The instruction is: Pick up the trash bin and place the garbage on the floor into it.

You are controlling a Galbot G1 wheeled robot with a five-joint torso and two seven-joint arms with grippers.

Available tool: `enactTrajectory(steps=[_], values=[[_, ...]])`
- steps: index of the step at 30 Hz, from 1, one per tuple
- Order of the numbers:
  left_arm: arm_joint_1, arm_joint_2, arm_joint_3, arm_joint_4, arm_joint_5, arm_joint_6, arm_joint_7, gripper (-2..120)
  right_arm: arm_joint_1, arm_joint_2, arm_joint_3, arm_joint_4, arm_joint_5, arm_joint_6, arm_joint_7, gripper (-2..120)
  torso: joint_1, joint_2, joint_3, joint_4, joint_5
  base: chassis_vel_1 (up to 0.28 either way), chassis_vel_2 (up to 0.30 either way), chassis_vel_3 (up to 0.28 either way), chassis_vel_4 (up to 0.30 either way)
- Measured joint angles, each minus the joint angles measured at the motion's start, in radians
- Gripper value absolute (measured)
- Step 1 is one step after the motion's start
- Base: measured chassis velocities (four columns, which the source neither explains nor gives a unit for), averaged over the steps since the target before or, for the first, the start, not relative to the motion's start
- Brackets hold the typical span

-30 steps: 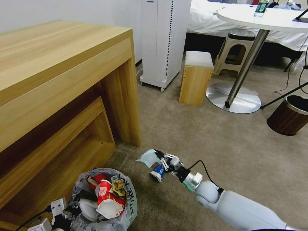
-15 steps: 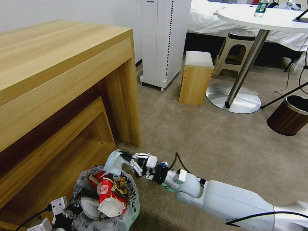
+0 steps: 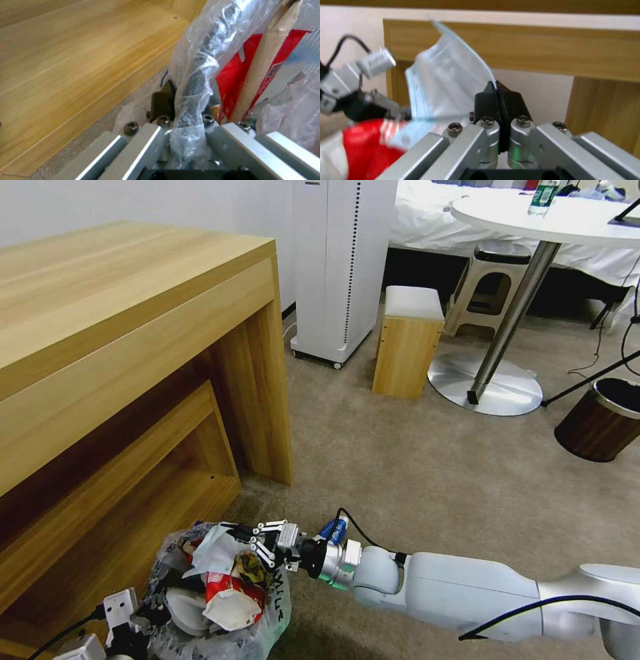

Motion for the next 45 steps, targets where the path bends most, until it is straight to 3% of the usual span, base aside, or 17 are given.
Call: enactTrajectory(steps=[5, 27, 33, 36, 40, 43, 44, 45], values=[[0.002, -0.004, 0.002, -0.007, 0.005, 0.0, 0.003, 0, 0.021, 0.037, -0.032, -0.027, 0.014, -0.009, 0.017, 0, 0.0, 0.0, 0.0, 0.0001, 0.0, 0.0, 0.0, 0.0, 0.0], [-0.005, 0.007, 0.003, 0.002, 0.001, -0.003, 0.005, 0, 0.083, 0.065, -0.121, -0.063, 0.006, -0.055, 0.062, 0, 0.0, 0.0, 0.0, 0.0001, -0.0001, 0.0, 0.0, 0.0, 0.0], [-0.01, 0.017, 0.0, 0.009, -0.01, -0.003, 0.006, 0, 0.086, 0.056, -0.12, -0.037, 0.005, -0.059, 0.063, 15, 0.0, 0.0, 0.0, 0.0, 0.0, 0.0, 0.0, 0.0, 0.0], [-0.013, 0.022, -0.004, 0.015, -0.017, -0.003, 0.004, 0, 0.086, 0.048, -0.118, -0.027, -0.003, -0.059, 0.063, 32, 0.0, 0.0, 0.0, 0.0, 0.0, 0.0, 0.0, 0.0, 0.0], [-0.015, 0.029, -0.008, 0.018, -0.023, -0.003, 0.001, 0, 0.085, 0.036, -0.115, -0.015, -0.005, -0.058, 0.062, 45, 0.0, 0.0, 0.0, 0.0, 0.0, 0.0, 0.0, 0.0, 0.0], [-0.015, 0.03, -0.009, 0.019, -0.024, -0.003, 0.001, 0, 0.084, 0.034, -0.113, -0.014, -0.006, -0.058, 0.061, 46, 0.0, 0.0, 0.0, 0.0, 0.0, 0.0, 0.0, 0.0, 0.0], [-0.015, 0.031, -0.009, 0.019, -0.025, -0.003, 0.001, 0, 0.084, 0.033, -0.111, -0.012, -0.006, -0.058, 0.061, 59, 0.0, 0.0, 0.0, 0.0, 0.0, 0.0, 0.0, 0.0, 0.0], [-0.016, 0.031, -0.01, 0.02, -0.026, -0.003, 0.001, 0, 0.083, 0.031, -0.109, -0.01, -0.006, -0.057, 0.061, 60, 0.0, 0.0, 0.0, 0.0, 0.0, 0.0, 0.0, 0.0, 0.0]])
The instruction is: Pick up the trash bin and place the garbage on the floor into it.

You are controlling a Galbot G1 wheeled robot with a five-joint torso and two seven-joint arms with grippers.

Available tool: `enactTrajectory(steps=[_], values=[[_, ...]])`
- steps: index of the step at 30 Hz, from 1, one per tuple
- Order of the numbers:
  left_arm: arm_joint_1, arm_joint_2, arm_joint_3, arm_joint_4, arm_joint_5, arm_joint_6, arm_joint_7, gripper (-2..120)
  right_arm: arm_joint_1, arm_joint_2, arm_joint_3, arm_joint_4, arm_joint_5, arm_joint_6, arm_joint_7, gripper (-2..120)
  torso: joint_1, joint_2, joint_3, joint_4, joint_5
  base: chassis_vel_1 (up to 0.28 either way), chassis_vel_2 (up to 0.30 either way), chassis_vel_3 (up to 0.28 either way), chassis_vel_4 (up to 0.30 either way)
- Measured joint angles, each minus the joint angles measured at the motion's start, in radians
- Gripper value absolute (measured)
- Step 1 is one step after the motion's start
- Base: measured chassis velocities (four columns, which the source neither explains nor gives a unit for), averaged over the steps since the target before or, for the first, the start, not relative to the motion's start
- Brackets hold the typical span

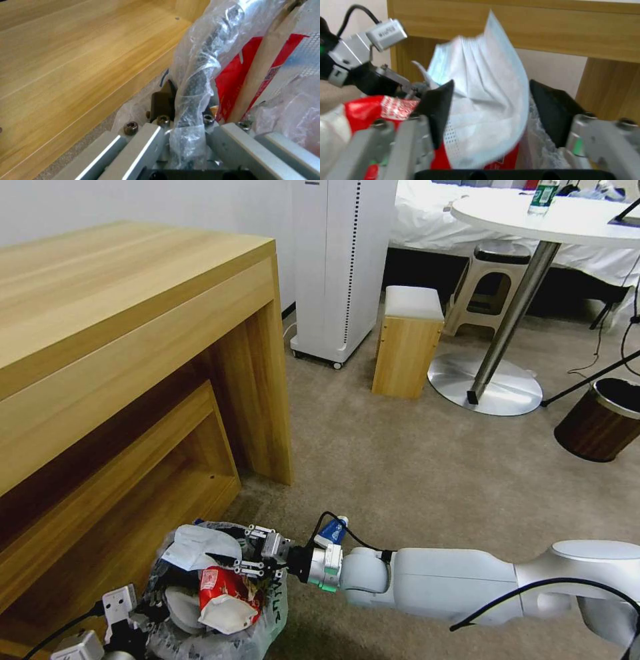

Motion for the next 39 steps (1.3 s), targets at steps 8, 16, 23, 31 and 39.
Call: enactTrajectory(steps=[8, 16, 23, 31, 39], values=[[-0.008, 0.005, -0.005, 0.015, -0.006, 0.0, -0.003, 0, -0.021, -0.038, 0.019, 0.038, -0.009, 0.001, 0.0, 90, 0.0, 0.0, 0.0, 0.0, 0.0, 0.0, 0.0, 0.0, 0.0], [-0.014, -0.002, -0.002, 0.027, -0.004, 0.0, -0.004, 0, -0.042, -0.069, 0.043, 0.066, -0.028, 0.007, -0.001, 99, 0.0, 0.0, 0.0, 0.0, 0.0, 0.0, 0.0, 0.0, 0.0], [-0.014, -0.003, -0.006, 0.027, -0.005, 0.0, -0.004, 0, -0.061, -0.087, 0.078, 0.091, -0.026, 0.008, 0.001, 99, 0.0, 0.0, 0.0, 0.0, 0.0, 0.0, 0.0, 0.0, 0.0], [-0.009, -0.002, -0.007, 0.028, -0.002, 0.0, -0.004, 0, -0.145, -0.144, 0.19, 0.181, 0.079, -0.085, 0.102, 100, 0.0, 0.0, 0.0, 0.0, 0.0001, 0.0, 0.0, 0.0, 0.0], [-0.01, 0.003, -0.008, 0.032, 0.0, 0.0, -0.004, 0, -0.295, -0.203, 0.365, 0.269, 0.196, -0.218, 0.273, 100, 0.0, 0.0, 0.0, 0.0, 0.0001, 0.0, 0.0, 0.0, 0.0]])
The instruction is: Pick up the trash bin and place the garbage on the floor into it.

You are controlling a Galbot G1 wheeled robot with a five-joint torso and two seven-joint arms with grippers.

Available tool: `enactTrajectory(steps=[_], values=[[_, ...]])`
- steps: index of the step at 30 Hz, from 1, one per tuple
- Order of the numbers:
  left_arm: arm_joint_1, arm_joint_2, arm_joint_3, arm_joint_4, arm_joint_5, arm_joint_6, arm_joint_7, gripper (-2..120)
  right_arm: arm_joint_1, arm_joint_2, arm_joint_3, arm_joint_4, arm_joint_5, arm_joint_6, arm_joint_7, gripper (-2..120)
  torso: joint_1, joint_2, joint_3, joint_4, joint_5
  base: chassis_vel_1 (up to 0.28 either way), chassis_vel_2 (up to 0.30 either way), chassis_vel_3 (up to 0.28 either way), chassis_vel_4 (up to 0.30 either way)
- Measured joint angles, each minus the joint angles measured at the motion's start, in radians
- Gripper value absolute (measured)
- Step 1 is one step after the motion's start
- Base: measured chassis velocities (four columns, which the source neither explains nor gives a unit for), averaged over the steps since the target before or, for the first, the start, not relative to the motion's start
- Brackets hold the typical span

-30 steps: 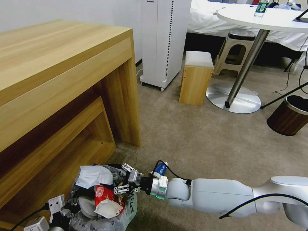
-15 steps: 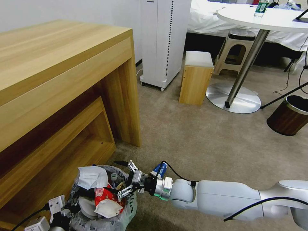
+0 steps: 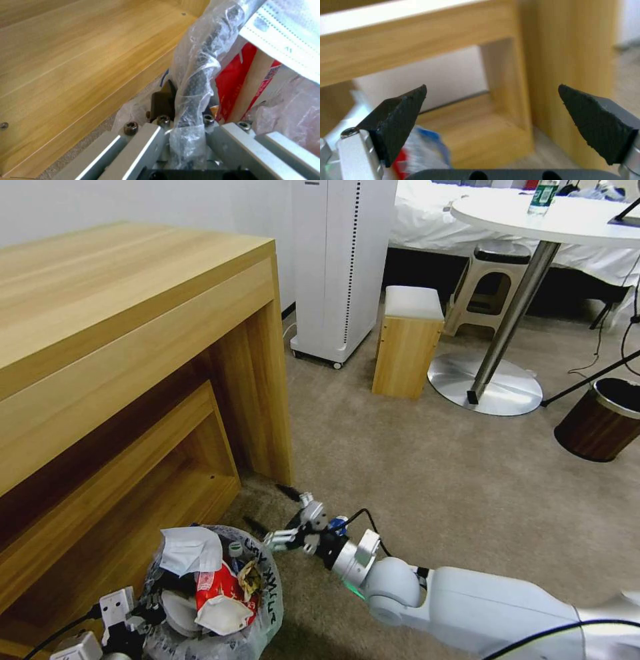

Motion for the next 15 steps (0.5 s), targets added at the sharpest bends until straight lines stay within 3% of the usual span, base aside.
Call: enactTrajectory(steps=[6, 7, 10, 15], values=[[0.005, -0.003, 0.004, 0.0, 0.007, -0.003, 0.002, 0, -0.165, -0.001, 0.186, 0.009, 0.118, -0.128, 0.197, 100, 0.0, 0.0, 0.0, 0.0, -0.0001, 0.0, 0.0, 0.0, 0.0], [0.005, -0.003, 0.004, 0.0, 0.007, -0.003, 0.002, 0, -0.165, -0.001, 0.186, 0.009, 0.118, -0.128, 0.197, 100, 0.0, 0.0, 0.0, 0.0, -0.0001, 0.0, 0.0, 0.0, 0.0], [0.006, -0.007, 0.007, 0.0, 0.012, -0.004, 0.004, 0, -0.293, 0.037, 0.343, -0.01, 0.194, -0.186, 0.263, 100, 0.0, 0.0, 0.0, 0.0, 0.0, 0.0, 0.0, 0.0, 0.0], [0.007, -0.004, 0.009, 0.002, 0.013, -0.004, 0.004, 0, -0.384, 0.075, 0.464, -0.06, 0.233, -0.205, 0.281, 100, 0.0, 0.0, 0.0, -0.0003, 0.0, 0.0, 0.0, 0.0, 0.0]])
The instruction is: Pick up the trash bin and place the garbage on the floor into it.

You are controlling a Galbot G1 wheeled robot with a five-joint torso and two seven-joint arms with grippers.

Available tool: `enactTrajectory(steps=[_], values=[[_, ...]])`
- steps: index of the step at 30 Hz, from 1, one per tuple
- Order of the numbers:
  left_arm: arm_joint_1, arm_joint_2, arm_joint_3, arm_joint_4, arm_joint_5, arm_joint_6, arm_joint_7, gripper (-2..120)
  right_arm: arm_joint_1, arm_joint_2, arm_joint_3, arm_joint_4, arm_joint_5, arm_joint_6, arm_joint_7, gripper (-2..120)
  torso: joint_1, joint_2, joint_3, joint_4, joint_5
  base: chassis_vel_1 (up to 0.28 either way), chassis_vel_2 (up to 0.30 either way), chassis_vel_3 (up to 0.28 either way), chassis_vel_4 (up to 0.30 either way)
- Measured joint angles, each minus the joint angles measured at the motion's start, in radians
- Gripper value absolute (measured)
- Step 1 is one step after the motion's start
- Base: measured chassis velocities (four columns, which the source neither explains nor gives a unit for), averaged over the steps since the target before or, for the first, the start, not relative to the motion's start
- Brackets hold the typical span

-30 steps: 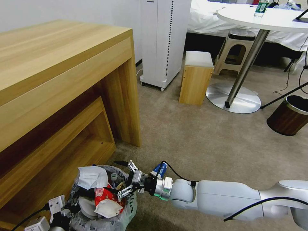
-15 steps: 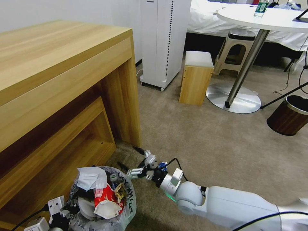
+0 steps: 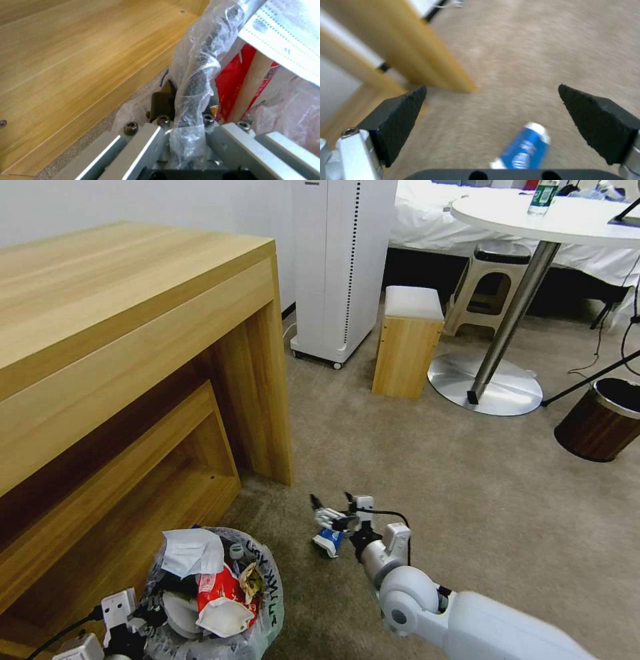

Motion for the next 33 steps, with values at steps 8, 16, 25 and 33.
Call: enactTrajectory(steps=[8, 16, 25, 33], values=[[-0.003, -0.002, 0.005, 0.014, 0.001, 0.0, 0.0, 0, -0.02, 0.158, 0.121, -0.19, 0.086, -0.015, 0.008, 100, 0.0, 0.0, 0.0, 0.0001, -0.0004, 0.0, 0.0, 0.0, 0.0], [-0.005, -0.008, 0.003, 0.02, -0.003, 0.001, -0.001, 0, 0.02, 0.339, 0.136, -0.354, 0.113, -0.02, -0.042, 100, 0.0, 0.0, 0.0, 0.0005, -0.0003, 0.0, 0.0, 0.0, 0.0], [-0.009, -0.008, 0.001, 0.024, -0.009, 0.002, -0.003, 0, 0.025, 0.399, 0.139, -0.428, 0.106, -0.015, -0.053, 100, 0.0, 0.0, 0.0, 0.0003, -0.0003, 0.0, 0.0, 0.0, 0.0], [-0.026, -0.002, 0.004, 0.042, -0.017, 0.003, -0.005, 0, 0.003, 0.405, 0.152, -0.466, 0.079, -0.014, -0.057, 100, 0.0, 0.0, 0.0, 0.0003, -0.0001, 0.0, 0.0, 0.0, 0.0]])
